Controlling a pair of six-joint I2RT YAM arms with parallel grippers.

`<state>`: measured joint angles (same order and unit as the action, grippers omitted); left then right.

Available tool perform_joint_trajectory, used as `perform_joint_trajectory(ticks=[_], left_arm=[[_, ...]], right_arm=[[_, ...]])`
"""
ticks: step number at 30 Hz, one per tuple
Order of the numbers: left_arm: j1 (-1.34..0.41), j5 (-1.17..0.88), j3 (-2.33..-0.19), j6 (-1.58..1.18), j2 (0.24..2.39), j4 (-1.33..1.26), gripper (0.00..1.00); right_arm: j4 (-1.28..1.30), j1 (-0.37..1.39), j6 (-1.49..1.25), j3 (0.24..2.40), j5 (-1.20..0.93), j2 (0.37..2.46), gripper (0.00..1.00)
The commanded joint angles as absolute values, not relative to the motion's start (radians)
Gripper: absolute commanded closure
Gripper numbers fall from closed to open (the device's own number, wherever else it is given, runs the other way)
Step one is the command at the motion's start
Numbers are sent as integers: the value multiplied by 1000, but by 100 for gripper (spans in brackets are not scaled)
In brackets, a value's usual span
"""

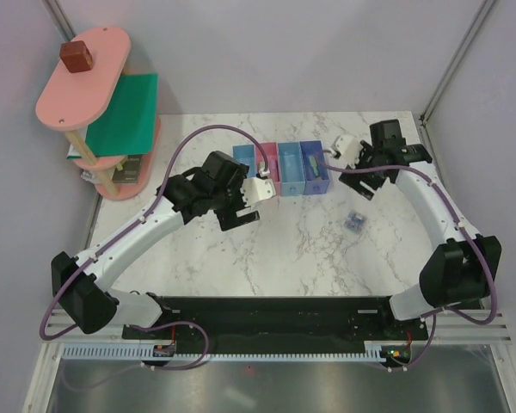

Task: Sort the stationery into containers
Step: Pick up the stationery from the center of the board.

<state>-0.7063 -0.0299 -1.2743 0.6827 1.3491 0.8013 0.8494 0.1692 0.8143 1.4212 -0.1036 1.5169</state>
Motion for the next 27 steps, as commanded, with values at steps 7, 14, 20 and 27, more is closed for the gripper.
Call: perform_joint_trajectory(ticks=[7,14,20,27], left_arm=[[-706,-26,-1356,703,1358,839,1],[-706,-26,-1384,692,1345,857,1],[-704,-25,-1405,698,1331,893,1],[-706,-12,-1430,716,1327,923,0]], right_arm=[[1111,156,1121,1135,-199,1336,16],[941,155,1063,1002,-229,1350,15],[825,156,996,982,-247,1393,13],[738,155,968,971,-245,1425,12]])
